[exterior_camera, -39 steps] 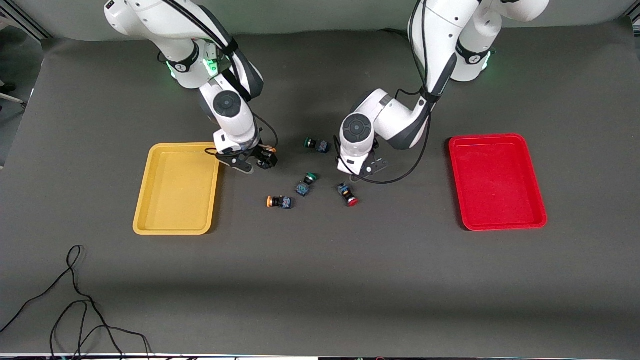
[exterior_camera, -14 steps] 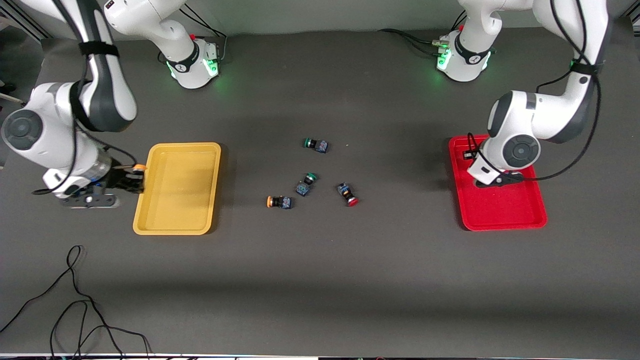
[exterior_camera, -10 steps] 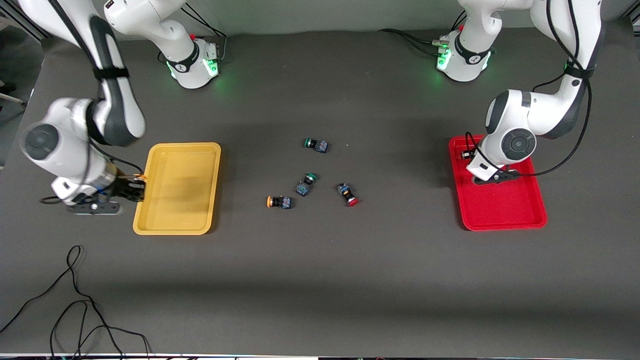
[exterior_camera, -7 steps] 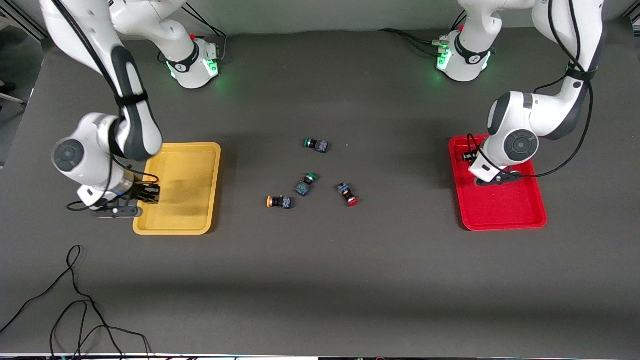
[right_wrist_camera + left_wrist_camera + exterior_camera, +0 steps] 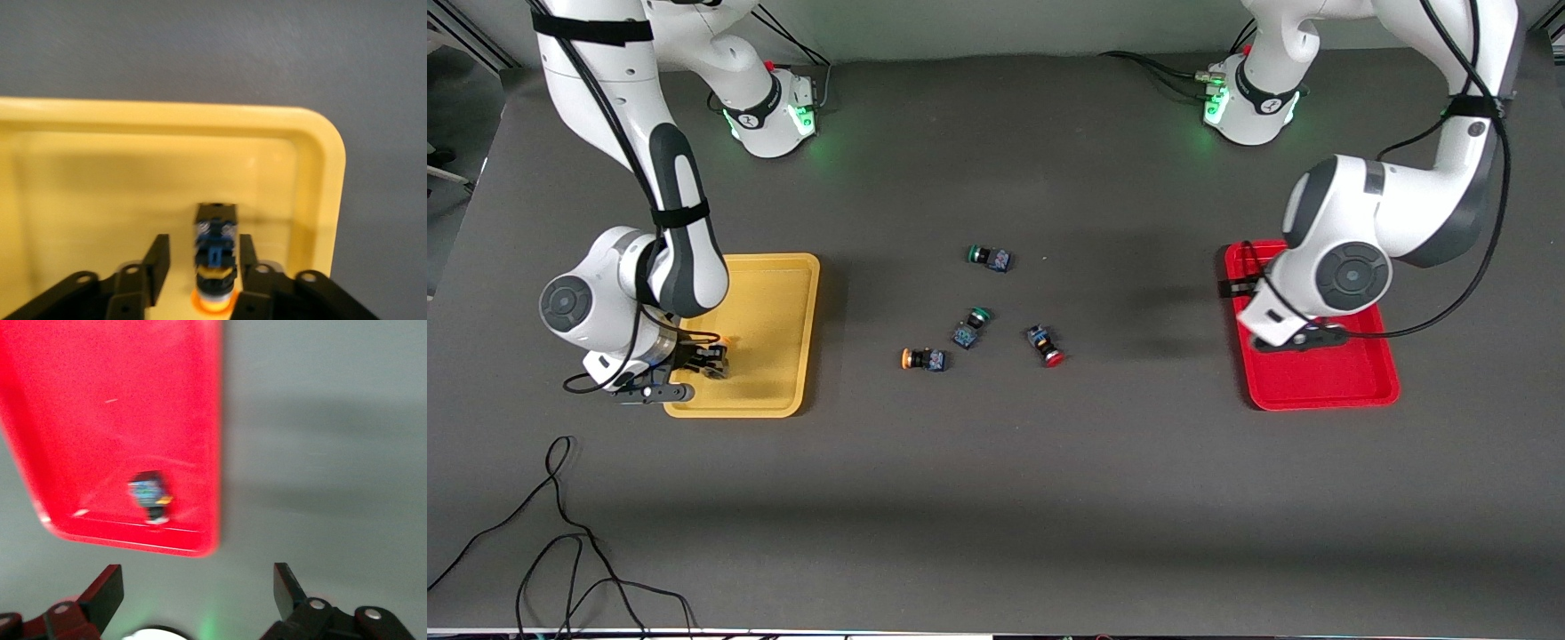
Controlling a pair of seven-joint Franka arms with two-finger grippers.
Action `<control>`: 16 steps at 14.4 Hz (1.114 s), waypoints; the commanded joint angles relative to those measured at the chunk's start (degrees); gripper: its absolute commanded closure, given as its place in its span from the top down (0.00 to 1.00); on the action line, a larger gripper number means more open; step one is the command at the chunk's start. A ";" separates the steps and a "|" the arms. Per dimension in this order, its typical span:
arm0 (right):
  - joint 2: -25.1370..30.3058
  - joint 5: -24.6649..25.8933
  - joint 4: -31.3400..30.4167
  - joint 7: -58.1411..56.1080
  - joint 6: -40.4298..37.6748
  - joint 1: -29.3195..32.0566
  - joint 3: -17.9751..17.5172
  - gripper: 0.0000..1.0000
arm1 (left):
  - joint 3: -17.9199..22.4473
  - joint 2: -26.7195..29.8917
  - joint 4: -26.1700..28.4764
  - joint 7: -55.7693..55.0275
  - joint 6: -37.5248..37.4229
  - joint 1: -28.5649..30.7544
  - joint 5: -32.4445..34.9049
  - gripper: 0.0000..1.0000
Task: Place red and yellow buttons in trays
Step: 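Carry the yellow button to the yellow tray while the left gripper carries red, then release the buttons into the trays and lift both grippers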
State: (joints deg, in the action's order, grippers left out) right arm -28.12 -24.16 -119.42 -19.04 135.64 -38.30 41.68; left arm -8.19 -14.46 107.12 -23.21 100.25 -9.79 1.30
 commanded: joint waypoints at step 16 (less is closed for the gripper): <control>5.89 6.32 19.13 50.53 -21.82 -20.84 2.80 1.00 | 0.55 -32.64 -23.19 -42.45 25.42 -24.58 -2.01 0.86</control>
State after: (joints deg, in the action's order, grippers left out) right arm -20.91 -18.89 -102.46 21.48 113.76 -56.54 44.03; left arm -8.51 -47.77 81.59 -65.12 123.47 -33.62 -1.27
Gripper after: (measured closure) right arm 0.000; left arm 0.062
